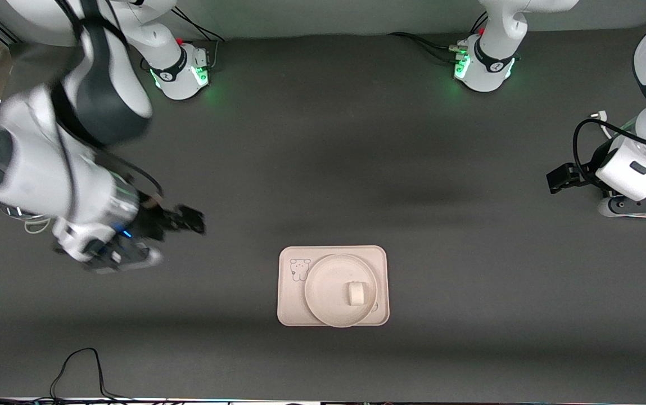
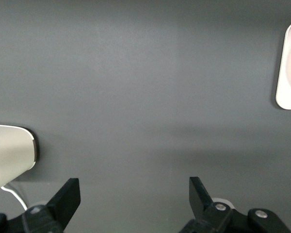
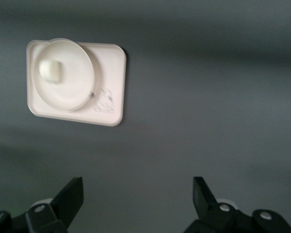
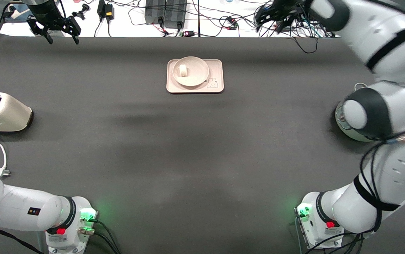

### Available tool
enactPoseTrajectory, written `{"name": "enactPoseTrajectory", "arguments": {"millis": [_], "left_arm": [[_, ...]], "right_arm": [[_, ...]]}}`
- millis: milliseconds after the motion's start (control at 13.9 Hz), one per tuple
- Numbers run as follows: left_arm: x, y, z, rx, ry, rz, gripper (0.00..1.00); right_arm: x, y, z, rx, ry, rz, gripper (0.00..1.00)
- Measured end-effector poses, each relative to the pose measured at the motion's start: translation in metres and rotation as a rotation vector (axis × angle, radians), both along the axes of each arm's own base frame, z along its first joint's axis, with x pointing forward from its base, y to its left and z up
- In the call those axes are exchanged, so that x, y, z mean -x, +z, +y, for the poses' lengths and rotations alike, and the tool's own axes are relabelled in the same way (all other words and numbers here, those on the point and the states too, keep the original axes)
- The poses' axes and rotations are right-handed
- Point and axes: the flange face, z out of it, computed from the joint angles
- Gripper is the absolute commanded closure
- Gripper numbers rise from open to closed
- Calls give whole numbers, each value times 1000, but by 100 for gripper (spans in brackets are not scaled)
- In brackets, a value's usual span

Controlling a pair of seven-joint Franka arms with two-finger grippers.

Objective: Place bun in plate and plate on tray

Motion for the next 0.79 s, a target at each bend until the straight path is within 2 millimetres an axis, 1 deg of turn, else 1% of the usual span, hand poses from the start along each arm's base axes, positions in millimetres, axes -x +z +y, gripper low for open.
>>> {"name": "enactPoseTrajectory", "arguments": {"millis": [72, 216, 287, 359, 503, 575, 647, 719, 790], "left_arm": [[0, 1, 0, 1, -1, -6, 0], [0, 3, -1, 2, -2, -11, 0], [1, 5, -2, 3, -3, -14, 0], [1, 6, -2, 3, -4, -16, 0], [2, 8, -3, 7, -5, -19, 0], [2, 10, -4, 9, -6, -21, 0], [3, 11, -4, 10, -6, -23, 0], [4, 13, -4, 11, -6, -26, 0], [5, 15, -4, 12, -7, -29, 0]], "right_arm": [[15, 22, -9, 27, 8, 1, 0], [39, 55, -30, 81, 8, 11, 0], [48, 67, -49, 91, -10, 22, 0], [53, 73, -71, 87, -26, 35, 0], [60, 78, -121, 70, -55, 46, 0], [64, 75, -140, 64, -74, 56, 0], [67, 69, -154, 61, -90, 71, 0], [68, 59, -159, 59, -98, 80, 0], [68, 50, -157, 68, -94, 79, 0]]}}
